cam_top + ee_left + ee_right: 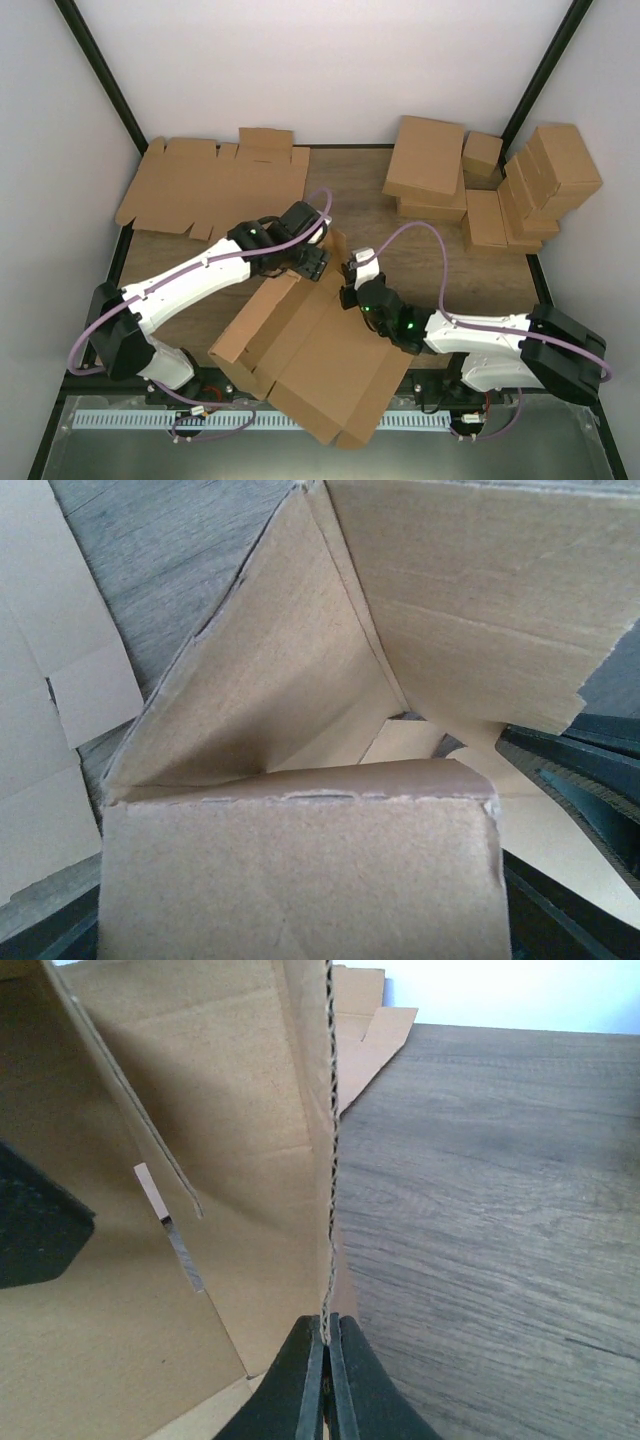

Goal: Fold the paper box

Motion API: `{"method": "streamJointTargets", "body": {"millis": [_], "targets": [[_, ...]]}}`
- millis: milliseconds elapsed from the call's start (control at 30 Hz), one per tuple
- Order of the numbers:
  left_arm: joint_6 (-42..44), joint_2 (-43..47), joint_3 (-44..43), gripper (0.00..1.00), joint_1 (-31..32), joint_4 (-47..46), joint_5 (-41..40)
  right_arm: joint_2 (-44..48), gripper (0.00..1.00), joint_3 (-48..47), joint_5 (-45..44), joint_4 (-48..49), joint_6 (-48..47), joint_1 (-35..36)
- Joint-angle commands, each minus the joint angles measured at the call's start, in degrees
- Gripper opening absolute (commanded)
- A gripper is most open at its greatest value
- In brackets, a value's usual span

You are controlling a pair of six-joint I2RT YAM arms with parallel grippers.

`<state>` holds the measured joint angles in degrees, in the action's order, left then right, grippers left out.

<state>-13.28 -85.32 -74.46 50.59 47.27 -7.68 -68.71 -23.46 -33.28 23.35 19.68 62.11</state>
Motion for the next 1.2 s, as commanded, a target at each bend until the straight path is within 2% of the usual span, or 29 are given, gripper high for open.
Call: {"method": "streamJointTargets", "body": {"millis": [0, 400, 733, 967, 1167], "targets": [[-0.6, 0.93, -1.03, 0.77, 0.97, -1.17, -0.8, 0.53, 0.01, 1.2, 0.8, 0.97, 4.37, 0.85], [-0.8, 0.68, 0.27, 0.77, 2.03, -1.67, -0.01, 0.05, 0.04, 2.07, 3.58, -2.36, 8.98, 0.91], [-0.26, 0.86, 0.59, 0.77, 2.19, -1.56, -0.22, 0.47, 0.09, -1.72, 3.84, -8.6, 9.96, 0.91], [-0.95, 1.98, 1.7, 0.78, 2.27, -2.18, 0.21, 2.21, 0.08, -3.45, 3.3, -10.85, 7.57, 0.87], [-1.75, 3.84, 2.43, 0.8, 1.71, -2.78, -0.29, 4.79, 0.01, -2.69, 1.73, -9.36, 1.47, 0.82]]}}
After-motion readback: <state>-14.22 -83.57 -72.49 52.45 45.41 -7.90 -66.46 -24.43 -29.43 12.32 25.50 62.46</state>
